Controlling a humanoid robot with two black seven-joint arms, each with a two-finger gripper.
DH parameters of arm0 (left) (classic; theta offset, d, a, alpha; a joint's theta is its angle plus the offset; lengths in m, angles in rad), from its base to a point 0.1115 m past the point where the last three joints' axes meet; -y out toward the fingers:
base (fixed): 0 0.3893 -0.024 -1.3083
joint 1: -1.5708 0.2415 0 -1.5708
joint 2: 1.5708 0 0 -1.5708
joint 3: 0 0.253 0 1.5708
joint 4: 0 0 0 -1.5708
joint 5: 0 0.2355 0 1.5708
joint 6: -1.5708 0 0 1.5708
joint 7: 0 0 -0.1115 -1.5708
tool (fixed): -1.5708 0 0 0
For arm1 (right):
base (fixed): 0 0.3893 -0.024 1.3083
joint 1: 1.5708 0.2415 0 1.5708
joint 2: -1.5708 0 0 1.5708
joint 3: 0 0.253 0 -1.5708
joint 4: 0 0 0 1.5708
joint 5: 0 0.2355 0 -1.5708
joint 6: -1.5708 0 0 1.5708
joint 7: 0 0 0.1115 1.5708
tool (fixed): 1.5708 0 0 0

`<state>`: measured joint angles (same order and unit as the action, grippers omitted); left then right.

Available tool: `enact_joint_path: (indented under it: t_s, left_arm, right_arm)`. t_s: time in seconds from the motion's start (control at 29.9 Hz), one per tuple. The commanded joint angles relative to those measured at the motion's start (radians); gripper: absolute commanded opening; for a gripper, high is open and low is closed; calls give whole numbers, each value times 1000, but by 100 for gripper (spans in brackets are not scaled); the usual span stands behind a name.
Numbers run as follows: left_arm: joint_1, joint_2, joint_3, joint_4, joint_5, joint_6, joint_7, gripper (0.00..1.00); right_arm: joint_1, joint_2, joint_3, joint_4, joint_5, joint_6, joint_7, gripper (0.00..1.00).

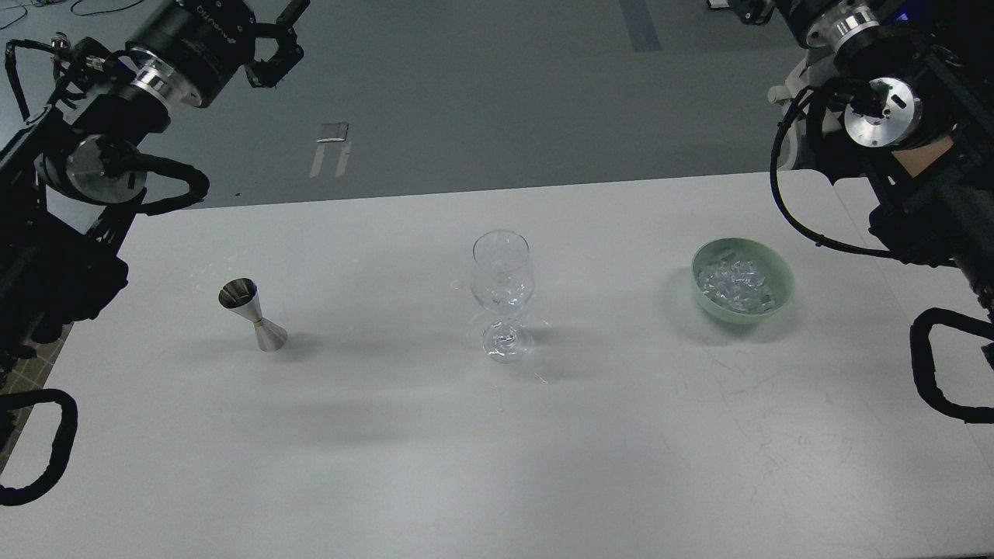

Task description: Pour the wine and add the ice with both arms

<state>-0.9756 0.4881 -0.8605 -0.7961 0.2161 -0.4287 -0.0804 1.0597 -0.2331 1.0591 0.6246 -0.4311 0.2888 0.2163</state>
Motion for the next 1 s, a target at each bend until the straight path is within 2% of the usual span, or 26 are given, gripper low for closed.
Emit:
enact_joint_path:
  t_s: [0.0,0.5,0.77,0.97]
  left_arm:
    - [11,0,0,0,0,-1,-1,99]
    - [28,9,-29,5,-4,5,2,99]
    - [49,9,-29,18,-9,8,-12,99]
    - [67,-8,-65,60,-15,8,-2,99]
  right_arm:
    - [5,1,-37,11,-1,-11,-2,100]
    - [33,34,-71,14,5,-123,5,100]
    - [23,35,-64,15,6,-128,6,100]
    - [23,40,-59,12,8,-135,-1,100]
